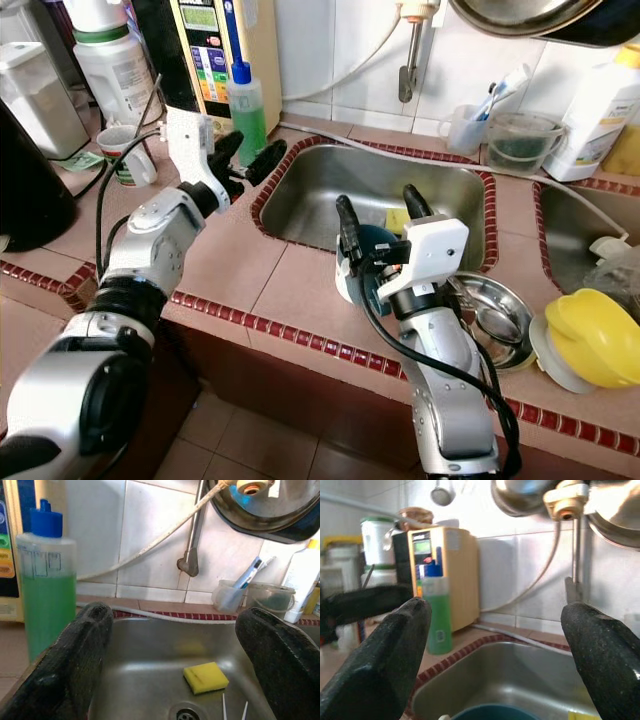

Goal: Kitchen organization

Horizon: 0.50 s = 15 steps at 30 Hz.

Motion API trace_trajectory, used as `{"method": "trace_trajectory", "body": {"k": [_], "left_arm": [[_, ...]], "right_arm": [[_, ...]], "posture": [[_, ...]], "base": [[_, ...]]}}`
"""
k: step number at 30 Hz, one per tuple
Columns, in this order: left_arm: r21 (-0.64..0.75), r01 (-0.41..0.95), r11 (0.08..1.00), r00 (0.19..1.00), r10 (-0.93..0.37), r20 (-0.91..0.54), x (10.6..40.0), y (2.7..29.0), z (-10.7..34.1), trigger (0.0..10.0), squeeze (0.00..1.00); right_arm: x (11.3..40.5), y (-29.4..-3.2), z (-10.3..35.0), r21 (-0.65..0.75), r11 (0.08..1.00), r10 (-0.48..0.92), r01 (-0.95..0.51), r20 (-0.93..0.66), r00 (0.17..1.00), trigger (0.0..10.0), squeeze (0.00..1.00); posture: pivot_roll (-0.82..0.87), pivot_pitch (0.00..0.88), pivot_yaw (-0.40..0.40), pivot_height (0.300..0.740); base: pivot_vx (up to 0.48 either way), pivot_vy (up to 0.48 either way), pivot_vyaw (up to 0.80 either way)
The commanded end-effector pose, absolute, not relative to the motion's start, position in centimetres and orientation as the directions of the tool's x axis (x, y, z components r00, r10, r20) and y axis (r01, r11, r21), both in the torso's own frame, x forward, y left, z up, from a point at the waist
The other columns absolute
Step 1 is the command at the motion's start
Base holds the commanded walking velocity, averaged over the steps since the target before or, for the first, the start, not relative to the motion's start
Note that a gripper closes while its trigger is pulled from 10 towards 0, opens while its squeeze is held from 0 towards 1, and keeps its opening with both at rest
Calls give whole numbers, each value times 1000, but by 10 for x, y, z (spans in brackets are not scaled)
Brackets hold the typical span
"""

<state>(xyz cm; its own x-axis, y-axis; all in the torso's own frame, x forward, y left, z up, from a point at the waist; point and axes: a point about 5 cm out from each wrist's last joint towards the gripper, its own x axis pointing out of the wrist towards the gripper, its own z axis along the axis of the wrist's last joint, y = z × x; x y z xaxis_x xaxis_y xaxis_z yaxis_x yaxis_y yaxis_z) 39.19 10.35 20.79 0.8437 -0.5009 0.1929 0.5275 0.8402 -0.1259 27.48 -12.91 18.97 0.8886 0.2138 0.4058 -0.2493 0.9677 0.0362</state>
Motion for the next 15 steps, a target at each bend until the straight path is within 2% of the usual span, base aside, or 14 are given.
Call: {"method": "trace_trajectory", "body": {"k": [1, 15], "left_arm": [[-99, 518, 850, 846, -492, 205, 390, 106, 212, 10000, 0], [-121, 411, 904, 896, -375, 240, 354, 118, 182, 10000, 0]], "right_arm": [[275, -128, 197, 42, 967, 209, -250, 427, 880, 10000, 0], [273, -124, 185, 28, 976, 190, -216, 378, 906, 10000, 0]], "posture": [[-38, 0, 36, 740], [-44, 0, 29, 740]], "base": [[0, 0, 0], [0, 0, 0]]}}
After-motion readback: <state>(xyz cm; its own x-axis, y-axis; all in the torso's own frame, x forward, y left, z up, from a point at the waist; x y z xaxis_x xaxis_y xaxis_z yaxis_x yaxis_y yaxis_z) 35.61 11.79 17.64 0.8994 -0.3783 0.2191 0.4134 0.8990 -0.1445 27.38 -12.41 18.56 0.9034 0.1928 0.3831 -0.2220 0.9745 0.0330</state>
